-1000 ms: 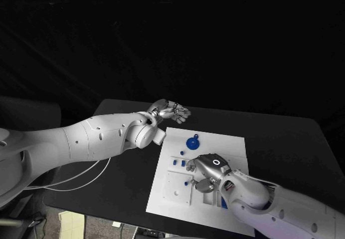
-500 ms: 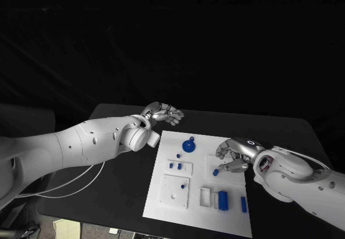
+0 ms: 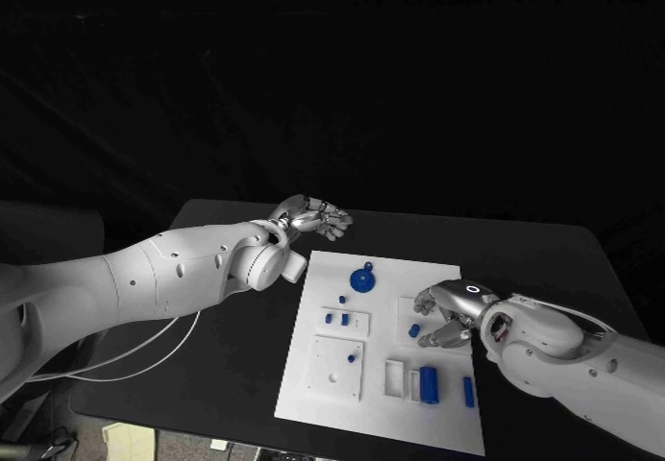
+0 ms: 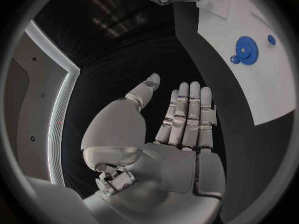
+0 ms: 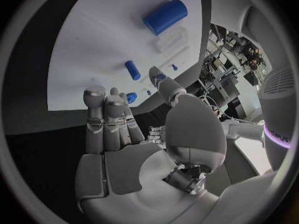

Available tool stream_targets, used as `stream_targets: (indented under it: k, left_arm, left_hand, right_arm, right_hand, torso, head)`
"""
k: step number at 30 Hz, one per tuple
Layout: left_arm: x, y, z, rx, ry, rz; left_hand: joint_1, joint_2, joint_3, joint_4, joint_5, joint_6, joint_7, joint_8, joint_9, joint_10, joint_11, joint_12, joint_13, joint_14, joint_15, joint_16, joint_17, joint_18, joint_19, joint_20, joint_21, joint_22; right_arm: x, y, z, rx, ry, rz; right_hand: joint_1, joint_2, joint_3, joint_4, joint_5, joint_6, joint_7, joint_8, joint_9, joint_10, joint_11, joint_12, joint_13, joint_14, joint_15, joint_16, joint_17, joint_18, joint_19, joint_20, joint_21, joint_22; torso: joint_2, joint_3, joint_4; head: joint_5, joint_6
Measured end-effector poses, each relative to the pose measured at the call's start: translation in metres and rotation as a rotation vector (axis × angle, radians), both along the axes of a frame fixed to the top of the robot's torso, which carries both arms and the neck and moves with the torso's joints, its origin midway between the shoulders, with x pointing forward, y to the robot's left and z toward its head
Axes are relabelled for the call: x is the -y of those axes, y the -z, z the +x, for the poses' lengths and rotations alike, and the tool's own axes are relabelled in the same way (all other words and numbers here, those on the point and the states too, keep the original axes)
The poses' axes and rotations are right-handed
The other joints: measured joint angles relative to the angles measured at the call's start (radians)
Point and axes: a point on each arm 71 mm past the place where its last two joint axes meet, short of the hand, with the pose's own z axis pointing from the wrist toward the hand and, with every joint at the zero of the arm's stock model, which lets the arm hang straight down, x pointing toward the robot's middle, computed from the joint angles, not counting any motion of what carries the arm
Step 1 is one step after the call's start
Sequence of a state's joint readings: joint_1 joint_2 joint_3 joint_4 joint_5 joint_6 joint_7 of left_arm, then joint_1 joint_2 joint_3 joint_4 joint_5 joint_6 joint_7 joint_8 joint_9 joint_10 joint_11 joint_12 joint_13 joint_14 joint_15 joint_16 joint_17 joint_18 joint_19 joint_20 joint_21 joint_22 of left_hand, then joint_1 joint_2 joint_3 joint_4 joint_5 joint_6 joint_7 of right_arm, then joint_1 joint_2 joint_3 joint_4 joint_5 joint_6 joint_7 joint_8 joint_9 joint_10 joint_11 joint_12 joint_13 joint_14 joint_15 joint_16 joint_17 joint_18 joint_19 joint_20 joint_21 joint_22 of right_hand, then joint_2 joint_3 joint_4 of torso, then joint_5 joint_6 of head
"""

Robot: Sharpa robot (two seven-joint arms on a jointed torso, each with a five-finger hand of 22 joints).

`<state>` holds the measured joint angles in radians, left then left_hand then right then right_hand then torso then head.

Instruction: Assemble the parts on the task board

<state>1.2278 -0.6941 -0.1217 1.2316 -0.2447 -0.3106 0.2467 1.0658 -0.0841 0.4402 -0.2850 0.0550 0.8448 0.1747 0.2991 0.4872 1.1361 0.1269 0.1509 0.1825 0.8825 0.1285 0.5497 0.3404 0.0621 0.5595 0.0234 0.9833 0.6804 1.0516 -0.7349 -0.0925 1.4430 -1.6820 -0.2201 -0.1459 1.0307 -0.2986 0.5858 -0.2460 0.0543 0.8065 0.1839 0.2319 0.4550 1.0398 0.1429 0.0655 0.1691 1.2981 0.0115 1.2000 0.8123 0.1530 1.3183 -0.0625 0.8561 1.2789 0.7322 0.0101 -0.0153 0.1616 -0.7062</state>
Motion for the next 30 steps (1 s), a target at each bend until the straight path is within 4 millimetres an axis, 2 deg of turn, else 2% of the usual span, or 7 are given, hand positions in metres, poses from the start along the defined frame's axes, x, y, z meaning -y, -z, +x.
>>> stream_targets:
  k: [8,10,13,16,18,22,30]
  left_arm:
    - [0.001,0.0,0.0,-0.006,-0.001,-0.007]
    - [0.002,0.0,0.0,-0.009,0.0,-0.012]
    - [0.004,0.001,0.0,-0.012,0.001,-0.017]
    - [0.003,0.001,0.0,-0.014,-0.001,-0.019]
    - [0.003,0.001,0.0,-0.015,-0.002,-0.02]
    - [0.002,0.001,0.0,-0.017,-0.004,-0.021]
    - [0.001,0.001,0.0,-0.019,-0.007,-0.022]
  left_hand:
    - [-0.009,0.0,-0.003,0.003,0.0,0.0,0.0,0.0,-0.001,0.0,0.0,0.0,-0.001,0.0,0.0,-0.001,0.003,-0.001,0.0,0.0,0.0,0.001]
    - [-0.014,0.0,-0.004,0.004,0.0,0.0,0.0,0.0,-0.001,0.0,0.0,0.0,-0.001,0.002,0.002,-0.004,0.004,-0.001,0.0,0.0,0.0,0.001]
    - [-0.014,0.0,-0.001,0.006,0.0,0.0,0.0,0.0,-0.001,0.0,0.0,0.0,-0.001,0.004,0.004,-0.005,0.005,-0.004,0.0,0.0,-0.004,0.001]
    - [-0.024,0.005,-0.002,0.013,0.0,0.0,0.0,0.0,-0.001,0.0,0.0,0.0,-0.002,0.007,0.0,-0.007,0.008,-0.003,0.0,0.0,-0.004,0.002]
    - [-0.026,0.004,-0.002,0.013,0.0,0.0,0.0,0.0,-0.002,0.0,0.0,0.0,-0.002,0.007,0.0,-0.007,0.008,0.0,0.0,0.0,-0.004,0.002]
    - [-0.025,0.004,-0.002,0.013,0.0,0.0,0.0,0.0,-0.002,0.0,0.0,0.0,-0.002,0.007,0.0,-0.007,0.008,0.007,0.0,0.0,-0.004,0.002]
    - [-0.025,0.004,-0.002,0.013,0.0,0.0,0.0,0.0,-0.002,-0.004,0.004,0.0,-0.002,0.007,0.0,-0.011,0.01,0.007,0.0,0.0,-0.004,0.002]
  right_arm:
    - [-0.014,0.009,-0.002,0.035,-0.025,0.008]
    - [-0.017,0.011,-0.003,0.039,-0.029,0.009]
    - [-0.018,0.013,-0.005,0.043,-0.034,0.005]
    - [-0.018,0.017,-0.007,0.044,-0.038,-0.005]
    - [-0.018,0.017,-0.007,0.048,-0.04,-0.011]
    - [-0.018,0.017,-0.007,0.059,-0.042,-0.022]
    - [-0.017,0.017,-0.005,0.074,-0.041,-0.038]
  right_hand:
    - [0.015,0.009,0.021,0.036,0.0,-0.004,-0.003,0.012,0.009,0.011,-0.011,0.008,-0.008,0.0,0.0,0.0,-0.004,0.0,0.004,0.003,-0.008,-0.006]
    - [0.023,0.017,0.028,0.048,0.0,0.003,-0.01,0.023,0.012,0.019,-0.018,0.012,-0.01,0.0,0.0,0.0,-0.005,0.0,0.008,0.007,-0.008,-0.006]
    - [0.052,0.041,0.047,0.059,0.0,0.024,-0.016,0.038,0.018,0.052,-0.025,0.033,-0.009,-0.006,-0.006,0.0,-0.007,0.0,0.009,0.005,-0.008,-0.006]
    - [0.101,0.072,0.109,0.066,0.0,0.054,-0.01,0.057,0.025,0.117,-0.048,0.071,0.004,-0.009,-0.023,0.0,-0.011,-0.005,0.015,0.003,-0.013,-0.007]
    - [0.112,0.078,0.129,0.069,0.0,0.067,-0.013,0.063,0.026,0.136,-0.055,0.081,0.007,-0.005,-0.031,0.0,-0.011,-0.005,0.018,0.003,-0.013,-0.007]
    - [0.119,0.081,0.158,0.069,0.0,0.092,-0.023,0.076,0.029,0.16,-0.066,0.096,0.012,-0.003,-0.044,0.0,-0.012,-0.005,0.023,0.002,-0.013,-0.001]
    - [0.122,0.078,0.169,0.065,0.0,0.097,-0.029,0.081,0.029,0.168,-0.072,0.096,0.013,-0.001,-0.046,0.0,-0.012,-0.005,0.023,0.002,-0.013,0.003]
  torso:
    - [0.001,-0.0016,0.0024]
    - [0.001,-0.0018,0.003]
    - [0.001,-0.0027,0.003]
    - [0.001,-0.0035,0.0025]
    - [0.001,-0.0036,0.0024]
    - [0.001,-0.0035,0.0018]
    - [0.0,-0.003,0.001]
  head:
    - [0.001,0.004]
    - [0.002,0.003]
    - [0.003,0.001]
    - [0.003,0.0]
    - [0.003,0.0]
    - [0.002,0.0]
    - [0.002,-0.003]
